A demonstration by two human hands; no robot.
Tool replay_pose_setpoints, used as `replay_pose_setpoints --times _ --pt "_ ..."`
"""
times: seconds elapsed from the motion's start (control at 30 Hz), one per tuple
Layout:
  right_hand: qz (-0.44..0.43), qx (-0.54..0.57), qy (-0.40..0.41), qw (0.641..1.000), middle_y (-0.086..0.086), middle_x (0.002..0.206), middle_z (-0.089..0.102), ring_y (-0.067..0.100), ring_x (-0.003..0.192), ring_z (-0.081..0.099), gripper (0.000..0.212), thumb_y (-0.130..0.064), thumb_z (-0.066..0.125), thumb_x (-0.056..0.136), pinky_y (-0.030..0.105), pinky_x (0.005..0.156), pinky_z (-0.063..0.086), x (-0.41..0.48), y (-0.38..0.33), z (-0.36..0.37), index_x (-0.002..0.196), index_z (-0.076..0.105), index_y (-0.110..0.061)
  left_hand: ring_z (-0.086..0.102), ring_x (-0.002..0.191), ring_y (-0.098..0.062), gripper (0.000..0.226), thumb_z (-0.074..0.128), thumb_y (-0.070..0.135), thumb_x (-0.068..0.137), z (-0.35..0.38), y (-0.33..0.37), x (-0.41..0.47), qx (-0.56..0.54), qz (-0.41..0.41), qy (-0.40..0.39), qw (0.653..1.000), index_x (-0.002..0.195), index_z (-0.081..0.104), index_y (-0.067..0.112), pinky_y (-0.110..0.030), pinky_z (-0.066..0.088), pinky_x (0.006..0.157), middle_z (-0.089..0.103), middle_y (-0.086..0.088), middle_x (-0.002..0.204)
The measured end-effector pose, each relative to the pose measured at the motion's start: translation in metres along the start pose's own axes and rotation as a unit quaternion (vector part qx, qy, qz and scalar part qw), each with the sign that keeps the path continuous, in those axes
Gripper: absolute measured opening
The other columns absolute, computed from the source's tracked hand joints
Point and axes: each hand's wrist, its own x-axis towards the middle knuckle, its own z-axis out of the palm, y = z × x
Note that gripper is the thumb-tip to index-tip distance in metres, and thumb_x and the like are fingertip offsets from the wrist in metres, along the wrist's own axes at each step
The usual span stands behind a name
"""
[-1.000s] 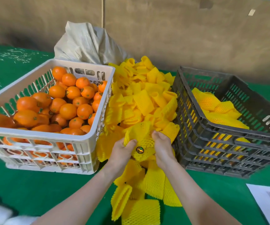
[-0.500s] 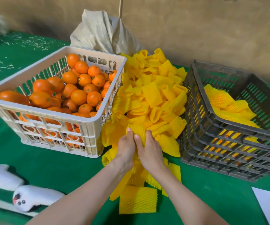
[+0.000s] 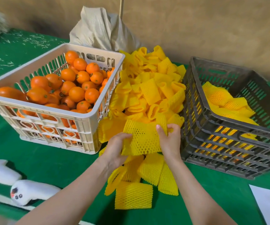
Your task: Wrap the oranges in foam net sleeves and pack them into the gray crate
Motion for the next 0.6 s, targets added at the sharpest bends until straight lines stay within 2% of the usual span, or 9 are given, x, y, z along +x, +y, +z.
replay_pose_setpoints --times 0.07,0.13,0.17,0.23,0.3,0.37,0.47,0.53,0.6 --pt "-0.117 -0.059 -0.036 0.991 0.002 0.093 0.058 0.016 0.084 0.053 0.019 -0.027 0.062 0.089 0.025 0.068 0.037 -0.021 -0.003 0.01 0.101 0.052 -0.016 0.069 0.084 -0.021 0.017 0.047 0.031 0.099 0.003 -0.001 -0.001 0.009 0.01 -0.019 1.0 0.1 0.059 0.019 -0.033 0.055 0.062 0.072 0.001 0.091" --pt "-0.189 -0.09 -0.138 0.968 -0.005 0.093 0.058 0.007 0.087 0.052 0.016 -0.029 0.056 0.092 0.017 0.072 0.037 -0.045 -0.003 0.024 0.1 0.061 -0.016 0.071 0.083 -0.016 0.04 0.038 0.056 0.094 0.002 -0.006 -0.001 0.024 0.001 -0.068 0.997 0.107 0.062 0.026 -0.035 0.057 0.06 0.075 0.005 0.089" --pt "-0.203 -0.089 -0.178 0.959 -0.008 0.088 0.056 0.002 0.082 0.05 0.016 -0.029 0.051 0.093 0.016 0.07 0.036 -0.052 -0.002 0.027 0.093 0.063 -0.017 0.069 0.093 -0.016 0.048 0.038 0.063 0.089 -0.001 -0.007 -0.001 0.039 -0.005 -0.081 0.996 0.113 0.061 0.029 -0.038 0.057 0.069 0.074 0.005 0.098" --pt "-0.205 -0.075 -0.225 0.95 -0.013 0.077 0.049 0.001 0.071 0.044 0.018 -0.026 0.049 0.089 0.018 0.065 0.033 -0.055 -0.002 0.025 0.073 0.057 -0.022 0.06 0.112 -0.019 0.047 0.046 0.059 0.089 -0.012 -0.007 -0.004 0.08 0.02 -0.093 0.992 0.127 0.054 0.033 -0.042 0.052 0.085 0.066 0.004 0.12" --pt "-0.215 -0.121 -0.263 0.933 -0.013 0.088 0.055 0.001 0.083 0.047 0.014 -0.019 0.059 0.086 0.022 0.078 0.037 -0.05 0.0 0.021 0.075 0.067 -0.017 0.062 0.107 -0.018 0.032 0.053 0.034 0.094 -0.03 -0.005 -0.005 0.162 0.109 -0.088 0.977 0.126 0.055 0.032 -0.034 0.054 0.08 0.066 0.003 0.117" --pt "-0.203 -0.16 -0.302 0.918 -0.003 0.105 0.062 0.01 0.099 0.052 0.01 -0.013 0.064 0.085 0.026 0.089 0.043 -0.047 0.001 0.022 0.089 0.073 -0.01 0.06 0.108 -0.016 0.03 0.054 0.017 0.095 -0.051 0.0 -0.005 0.291 0.208 -0.101 0.928 0.122 0.057 0.029 -0.028 0.052 0.085 0.064 0.002 0.117" --pt "-0.184 -0.15 -0.366 0.9 0.007 0.099 0.066 0.019 0.091 0.06 0.014 -0.012 0.064 0.085 0.033 0.079 0.049 -0.049 -0.001 0.034 0.096 0.07 -0.005 0.059 0.096 0.0 0.023 0.057 0.025 0.091 -0.075 0.011 -0.007 0.427 0.293 -0.121 0.847 0.114 0.06 0.029 -0.013 0.046 0.078 0.064 0.008 0.109" --pt "-0.198 -0.15 -0.398 0.883 0.005 0.096 0.067 0.017 0.087 0.06 0.013 -0.013 0.063 0.086 0.027 0.076 0.049 -0.052 -0.005 0.046 0.094 0.07 -0.007 0.059 0.092 0.007 0.023 0.053 0.039 0.086 -0.09 0.019 -0.009 0.489 0.306 -0.104 0.81 0.107 0.061 0.032 -0.008 0.042 0.077 0.067 0.009 0.106" --pt "-0.22 -0.161 -0.424 0.864 0.001 0.099 0.068 0.008 0.086 0.057 0.014 -0.017 0.062 0.088 0.01 0.072 0.044 -0.053 -0.008 0.059 0.097 0.071 -0.011 0.058 0.1 0.005 0.035 0.042 0.05 0.086 -0.112 0.029 -0.011 0.547 0.292 -0.072 0.781 0.11 0.062 0.035 -0.013 0.042 0.086 0.064 0.011 0.115"
